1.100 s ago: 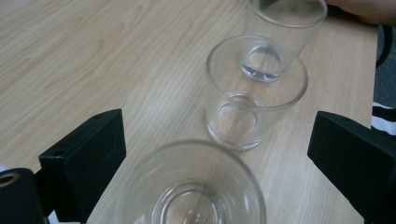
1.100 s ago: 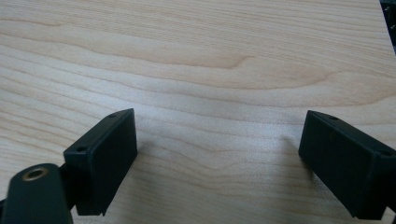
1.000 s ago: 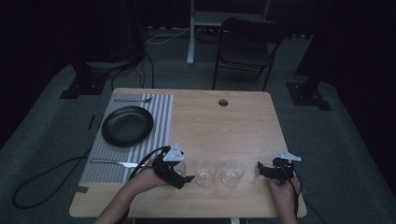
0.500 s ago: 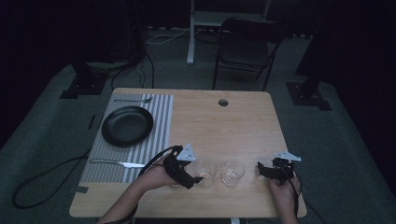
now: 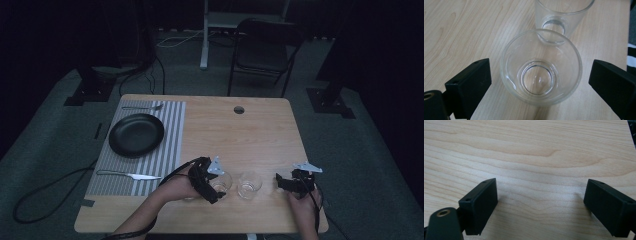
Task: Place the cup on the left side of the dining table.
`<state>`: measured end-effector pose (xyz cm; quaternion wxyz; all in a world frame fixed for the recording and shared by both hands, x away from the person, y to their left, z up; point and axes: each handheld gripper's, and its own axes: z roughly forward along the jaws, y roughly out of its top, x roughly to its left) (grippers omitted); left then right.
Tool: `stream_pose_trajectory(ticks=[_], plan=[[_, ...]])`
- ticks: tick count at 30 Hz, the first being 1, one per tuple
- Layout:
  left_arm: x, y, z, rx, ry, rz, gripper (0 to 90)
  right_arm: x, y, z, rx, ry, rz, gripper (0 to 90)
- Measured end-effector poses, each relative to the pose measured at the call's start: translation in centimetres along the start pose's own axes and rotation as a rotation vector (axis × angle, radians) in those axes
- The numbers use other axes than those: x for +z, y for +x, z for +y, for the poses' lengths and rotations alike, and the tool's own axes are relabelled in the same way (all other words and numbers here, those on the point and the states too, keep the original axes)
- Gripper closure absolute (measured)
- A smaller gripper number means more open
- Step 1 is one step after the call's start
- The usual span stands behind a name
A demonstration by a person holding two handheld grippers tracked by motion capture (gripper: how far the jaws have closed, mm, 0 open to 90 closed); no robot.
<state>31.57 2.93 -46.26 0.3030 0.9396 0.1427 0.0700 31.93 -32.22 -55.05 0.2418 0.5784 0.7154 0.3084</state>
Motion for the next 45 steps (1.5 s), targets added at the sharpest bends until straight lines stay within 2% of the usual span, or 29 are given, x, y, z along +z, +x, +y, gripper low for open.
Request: stream_pose_trajectory(ticks=[3, 5, 6, 11, 13, 17, 22, 23, 25, 28, 33, 35, 40, 45], plan=[[0.3, 0.0, 0.4, -0.001, 0.025, -0.006, 4.8, 0.0, 0.0, 0.0, 0.0, 0.0, 0.0, 11.5], [0.3, 0.0, 0.4, -0.001, 0.025, -0.006, 4.8, 0.0, 0.0, 0.0, 0.0, 0.0, 0.0, 11.5], [0.7, -0.2, 0.8, 0.015, 0.054, -0.003, 4.9, 0.0, 0.0, 0.0, 0.001, 0.0, 0.0, 11.5], [1.2, -0.2, 1.4, 0.018, 0.099, -0.009, 4.9, 0.0, 0.0, 0.0, 0.0, 0.0, 0.0, 11.5], [1.4, -0.2, 1.5, 0.008, 0.11, -0.002, 8.4, 0.0, 0.0, 0.0, 0.0, 0.0, 0.0, 11.5], [1.8, -0.1, 1.8, 0.001, 0.139, 0.011, 8.7, 0.0, 0.0, 0.0, 0.0, 0.0, 0.0, 11.5], [2.3, -0.6, 2.1, 0.036, 0.153, 0.04, 8.8, 0.0, 0.0, 0.0, 0.0, 0.0, 0.0, 11.5], [2.4, -0.6, 2.2, 0.037, 0.154, 0.048, 13.5, 0.0, 0.0, 0.0, 0.001, 0.0, 0.0, 11.5], [2.5, -0.5, 2.3, 0.043, 0.176, 0.049, 14.7, 0.0, 0.0, 0.0, 0.0, 0.0, 0.0, 11.6], [2.5, -0.5, 2.4, 0.036, 0.188, 0.049, 16.8, 0.0, 0.0, 0.0, 0.0, 0.0, 0.0, 11.5], [2.6, -0.1, 2.8, -0.006, 0.214, 0.029, 17.9, 0.0, 0.0, 0.0, 0.0, 0.0, 0.0, 11.5], [2.6, -0.2, 2.8, -0.008, 0.216, 0.031, 17.9, 0.0, 0.0, 0.0, 0.0, 0.0, 0.0, 11.6], [2.5, 0.0, 2.7, -0.049, 0.201, 0.047, 18.0, 0.0, 0.0, 0.0, 0.001, 0.0, 0.0, 11.6], [2.3, 0.3, 2.6, -0.06, 0.2, 0.068, 18.1, 0.0, 0.0, 0.0, 0.001, 0.0, 0.0, 11.6]])
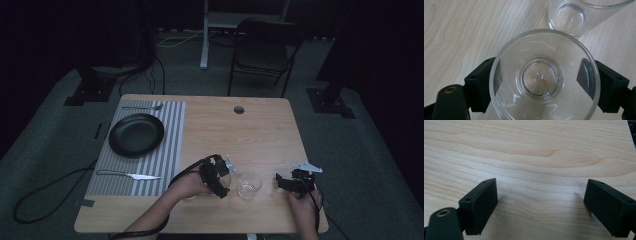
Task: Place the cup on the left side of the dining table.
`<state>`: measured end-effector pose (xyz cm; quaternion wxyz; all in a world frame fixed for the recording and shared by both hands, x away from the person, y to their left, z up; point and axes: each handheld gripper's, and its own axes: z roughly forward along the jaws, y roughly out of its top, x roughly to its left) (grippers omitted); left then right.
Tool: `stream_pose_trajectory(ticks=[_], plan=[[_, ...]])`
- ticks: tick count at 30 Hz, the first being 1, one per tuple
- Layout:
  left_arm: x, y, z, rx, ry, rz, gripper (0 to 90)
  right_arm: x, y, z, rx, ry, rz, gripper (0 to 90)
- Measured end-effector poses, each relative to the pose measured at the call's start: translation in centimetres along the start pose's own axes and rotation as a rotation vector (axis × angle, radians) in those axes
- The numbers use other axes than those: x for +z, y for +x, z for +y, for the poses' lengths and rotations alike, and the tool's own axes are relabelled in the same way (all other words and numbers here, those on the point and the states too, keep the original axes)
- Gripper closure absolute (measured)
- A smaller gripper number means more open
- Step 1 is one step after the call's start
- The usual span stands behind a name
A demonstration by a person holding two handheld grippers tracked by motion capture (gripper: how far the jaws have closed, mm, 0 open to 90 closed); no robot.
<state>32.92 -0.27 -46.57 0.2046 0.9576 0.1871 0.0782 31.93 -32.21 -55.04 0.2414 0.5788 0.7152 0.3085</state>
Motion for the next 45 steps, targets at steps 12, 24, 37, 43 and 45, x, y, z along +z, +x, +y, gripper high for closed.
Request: stream_pose_trajectory(ticks=[12, 24, 37, 43, 45], plan=[[-0.7, 1.6, 0.4, -0.046, -0.016, 0.005, 18.1, 0.0, 0.0, 0.0, -0.001, 0.0, 0.0, 11.6], [-1.3, 3.4, 0.7, -0.081, -0.006, 0.029, 18.1, 0.0, 0.0, 0.0, 0.0, 0.0, 0.0, 11.6], [-2.2, 6.0, -0.4, -0.176, -0.032, 0.067, 18.1, 0.0, 0.0, 0.0, -0.004, 0.0, 0.0, 11.6], [-2.9, 7.2, -1.0, -0.204, -0.022, 0.091, 18.1, 0.0, 0.0, 0.0, -0.001, -0.001, -0.001, 11.6], [-3.3, 7.9, -1.5, -0.225, -0.023, 0.106, 18.1, 0.0, 0.0, 0.0, 0.001, 0.0, -0.001, 11.6]])
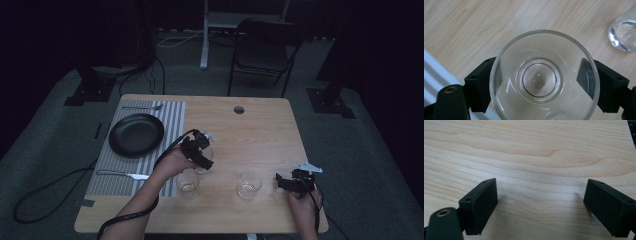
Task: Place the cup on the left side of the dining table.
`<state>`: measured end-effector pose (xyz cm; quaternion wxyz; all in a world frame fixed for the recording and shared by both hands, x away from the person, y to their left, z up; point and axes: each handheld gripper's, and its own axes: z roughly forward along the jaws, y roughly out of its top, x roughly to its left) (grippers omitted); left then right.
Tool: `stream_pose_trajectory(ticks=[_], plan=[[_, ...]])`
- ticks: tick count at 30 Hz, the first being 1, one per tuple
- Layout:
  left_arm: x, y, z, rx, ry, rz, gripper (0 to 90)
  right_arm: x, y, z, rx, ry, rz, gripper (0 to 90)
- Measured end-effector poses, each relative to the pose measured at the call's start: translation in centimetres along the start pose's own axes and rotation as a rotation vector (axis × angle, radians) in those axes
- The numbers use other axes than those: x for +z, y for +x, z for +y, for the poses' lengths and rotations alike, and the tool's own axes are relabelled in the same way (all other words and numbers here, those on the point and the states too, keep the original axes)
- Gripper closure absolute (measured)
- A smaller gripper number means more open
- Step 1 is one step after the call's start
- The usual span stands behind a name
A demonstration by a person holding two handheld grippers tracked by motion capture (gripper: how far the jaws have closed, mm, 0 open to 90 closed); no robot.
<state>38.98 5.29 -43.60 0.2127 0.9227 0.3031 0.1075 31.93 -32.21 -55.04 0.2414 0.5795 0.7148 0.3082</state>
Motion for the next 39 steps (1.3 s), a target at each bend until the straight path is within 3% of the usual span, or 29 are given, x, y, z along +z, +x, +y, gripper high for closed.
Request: stream_pose_trajectory(ticks=[5, 14, 15, 17, 20, 24, 33, 39], plan=[[-0.6, 1.0, -0.5, -0.01, 0.009, 0.024, 18.2, 0.0, 0.0, 0.0, -0.001, 0.0, 0.0, 11.6], [-2.2, 3.4, -2.1, -0.076, 0.015, 0.071, 18.1, 0.0, 0.0, 0.0, 0.0, 0.0, 0.0, 11.6], [-2.4, 4.0, -2.7, -0.097, 0.015, 0.084, 18.1, 0.0, 0.0, 0.0, -0.001, 0.0, 0.0, 11.6], [-2.4, 4.0, -2.7, -0.097, 0.015, 0.084, 18.1, 0.0, 0.0, 0.0, 0.0, 0.0, 0.0, 11.6], [-2.6, 5.1, -4.0, -0.121, 0.041, 0.108, 18.1, 0.0, 0.0, 0.0, -0.001, 0.0, 0.0, 11.6], [-2.8, 5.9, -5.3, -0.15, 0.04, 0.125, 18.1, 0.0, 0.0, 0.0, -0.001, 0.0, 0.0, 11.6], [-3.0, 7.8, -7.9, -0.196, 0.07, 0.148, 18.1, 0.0, 0.0, 0.0, -0.001, 0.0, 0.0, 11.6], [-3.1, 8.8, -9.0, -0.22, 0.062, 0.125, 18.2, 0.0, 0.0, 0.0, -0.001, -0.001, 0.0, 11.6]])
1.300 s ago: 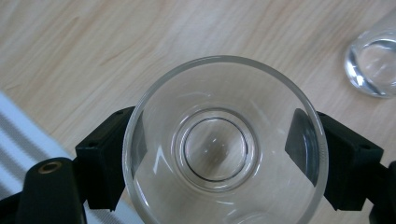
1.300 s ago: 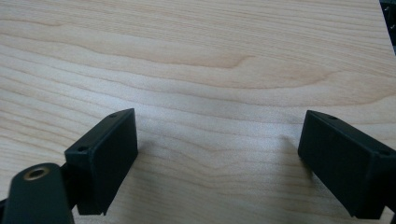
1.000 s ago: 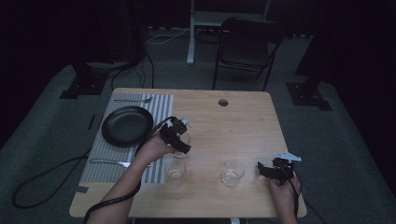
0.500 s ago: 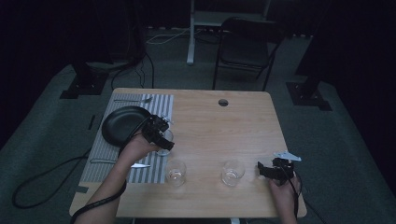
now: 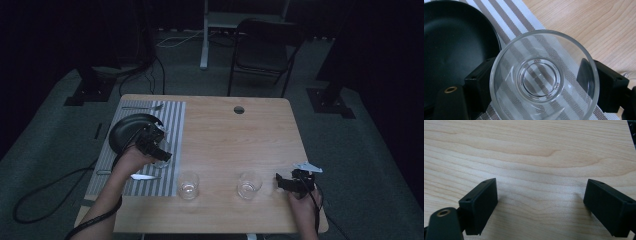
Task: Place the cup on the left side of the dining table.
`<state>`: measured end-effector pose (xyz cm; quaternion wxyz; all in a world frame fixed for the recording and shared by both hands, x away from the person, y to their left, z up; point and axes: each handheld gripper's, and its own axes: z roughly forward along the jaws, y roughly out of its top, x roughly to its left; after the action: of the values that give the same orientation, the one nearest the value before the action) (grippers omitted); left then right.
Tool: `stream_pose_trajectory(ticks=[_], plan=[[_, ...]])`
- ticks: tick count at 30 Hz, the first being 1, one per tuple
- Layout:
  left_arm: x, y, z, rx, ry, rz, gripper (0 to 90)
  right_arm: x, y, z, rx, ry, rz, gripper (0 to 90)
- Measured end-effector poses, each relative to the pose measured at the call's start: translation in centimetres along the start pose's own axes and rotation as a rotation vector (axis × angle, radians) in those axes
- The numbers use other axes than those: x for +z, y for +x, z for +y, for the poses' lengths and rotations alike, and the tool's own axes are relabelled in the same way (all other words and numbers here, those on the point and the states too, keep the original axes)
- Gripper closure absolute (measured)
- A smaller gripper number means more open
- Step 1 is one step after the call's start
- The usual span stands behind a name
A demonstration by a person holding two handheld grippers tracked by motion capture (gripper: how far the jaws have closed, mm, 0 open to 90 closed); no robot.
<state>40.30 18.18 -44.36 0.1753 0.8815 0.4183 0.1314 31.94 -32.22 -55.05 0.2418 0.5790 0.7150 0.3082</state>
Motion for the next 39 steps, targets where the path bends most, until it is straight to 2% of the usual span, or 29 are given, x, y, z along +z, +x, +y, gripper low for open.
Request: stream_pose_trajectory(ticks=[3, 6, 9, 11, 12, 15, 19, 22, 24, 27, 28, 29, 30, 33, 36, 39], plan=[[0.4, 0.2, -0.2, 0.003, 0.016, 0.01, 18.1, 0.0, 0.0, 0.0, 0.0, 0.0, 0.0, 11.6], [0.9, 0.4, -0.4, -0.015, 0.022, 0.011, 18.1, 0.0, 0.0, 0.0, 0.0, 0.0, 0.0, 11.7], [1.5, 0.6, -0.6, -0.015, 0.038, 0.005, 18.1, 0.0, 0.0, 0.0, 0.0, 0.0, 0.0, 11.6], [1.8, 0.8, -0.8, -0.023, 0.031, -0.003, 18.1, 0.0, 0.0, 0.0, 0.0, -0.001, 0.0, 11.7], [1.8, 1.0, -1.1, -0.04, 0.009, -0.016, 18.1, 0.0, 0.0, 0.0, 0.0, 0.0, 0.0, 11.7], [1.8, 0.7, -1.1, -0.035, 0.005, 0.001, 17.9, 0.0, 0.0, 0.0, 0.0, 0.0, 0.0, 11.6], [1.8, 0.8, -1.3, -0.041, -0.016, 0.0, 17.6, 0.0, 0.0, 0.0, 0.001, 0.0, 0.0, 11.6], [1.8, 0.8, -1.5, -0.061, -0.043, -0.006, 17.4, 0.0, 0.0, 0.0, 0.0, 0.0, 0.0, 11.7], [1.9, 0.9, -1.7, -0.077, -0.054, -0.021, 8.9, 0.0, 0.0, 0.0, 0.0, 0.0, 0.0, 11.7], [2.0, 0.7, -2.0, -0.09, -0.069, -0.006, 8.5, 0.0, 0.0, 0.0, 0.0, 0.0, 0.0, 11.7], [2.0, 0.8, -2.1, -0.093, -0.07, -0.015, 1.1, 0.0, 0.0, 0.0, 0.0, 0.0, 0.0, 11.6], [2.0, 0.7, -2.3, -0.101, -0.074, -0.01, 0.1, 0.0, 0.0, 0.0, 0.001, 0.0, 0.0, 11.7], [2.1, 0.7, -2.5, -0.104, -0.07, -0.002, 0.1, 0.0, 0.0, 0.0, 0.0, 0.0, 0.0, 11.7], [2.1, 0.5, -3.1, -0.121, -0.11, 0.012, 0.1, 0.0, 0.0, 0.0, 0.0, 0.0, 0.0, 11.7], [1.8, 0.4, -3.8, -0.142, -0.147, 0.001, 0.1, 0.0, 0.0, 0.0, 0.0, 0.0, 0.0, 11.6], [1.6, 0.2, -4.5, -0.148, -0.149, 0.008, 0.1, 0.0, 0.0, 0.0, 0.0, 0.0, 0.0, 11.6]])
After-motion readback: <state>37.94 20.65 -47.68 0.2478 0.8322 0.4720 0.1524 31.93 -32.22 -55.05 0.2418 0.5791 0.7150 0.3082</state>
